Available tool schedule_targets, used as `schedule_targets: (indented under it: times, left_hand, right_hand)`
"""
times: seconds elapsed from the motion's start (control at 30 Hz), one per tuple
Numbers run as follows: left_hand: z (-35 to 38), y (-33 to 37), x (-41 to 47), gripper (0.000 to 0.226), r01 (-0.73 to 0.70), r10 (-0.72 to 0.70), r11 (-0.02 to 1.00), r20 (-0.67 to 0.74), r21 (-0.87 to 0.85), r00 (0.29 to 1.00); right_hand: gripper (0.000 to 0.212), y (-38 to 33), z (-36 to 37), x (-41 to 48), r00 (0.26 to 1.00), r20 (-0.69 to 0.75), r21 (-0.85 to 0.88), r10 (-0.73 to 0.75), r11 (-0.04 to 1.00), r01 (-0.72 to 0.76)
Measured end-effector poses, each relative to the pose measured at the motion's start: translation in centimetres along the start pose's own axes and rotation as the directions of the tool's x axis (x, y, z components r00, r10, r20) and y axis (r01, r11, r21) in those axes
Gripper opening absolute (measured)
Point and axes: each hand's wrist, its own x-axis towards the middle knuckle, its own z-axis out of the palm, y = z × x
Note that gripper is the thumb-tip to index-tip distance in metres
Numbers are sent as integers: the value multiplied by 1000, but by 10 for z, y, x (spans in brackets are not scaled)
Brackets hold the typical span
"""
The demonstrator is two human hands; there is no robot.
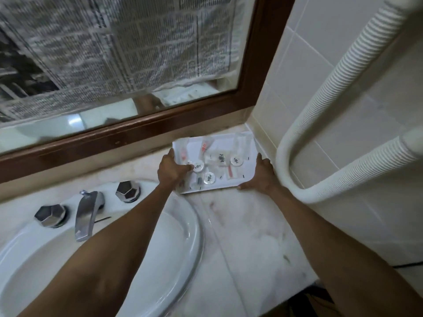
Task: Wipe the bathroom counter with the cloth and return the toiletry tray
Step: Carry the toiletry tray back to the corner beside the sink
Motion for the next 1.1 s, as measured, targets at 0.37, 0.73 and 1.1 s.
schedule_targets:
  times: [0.37,0.73,1.1]
  left_hand:
    - [28,15,18,105,78,-80,996,-45,-43,996]
    - [43,33,16,97,110,-112,993,-89,-31,990]
    - [40,33,18,91,115,-116,993,-41,-34,992]
  right_hand:
    - [143,2,-16,42,998,36,-36,-60,997,62]
    - [94,0,-22,49,964,-53,-154,-260,956,249]
    - [79,-5,-23,53,967,-69,-260,-247,940,222]
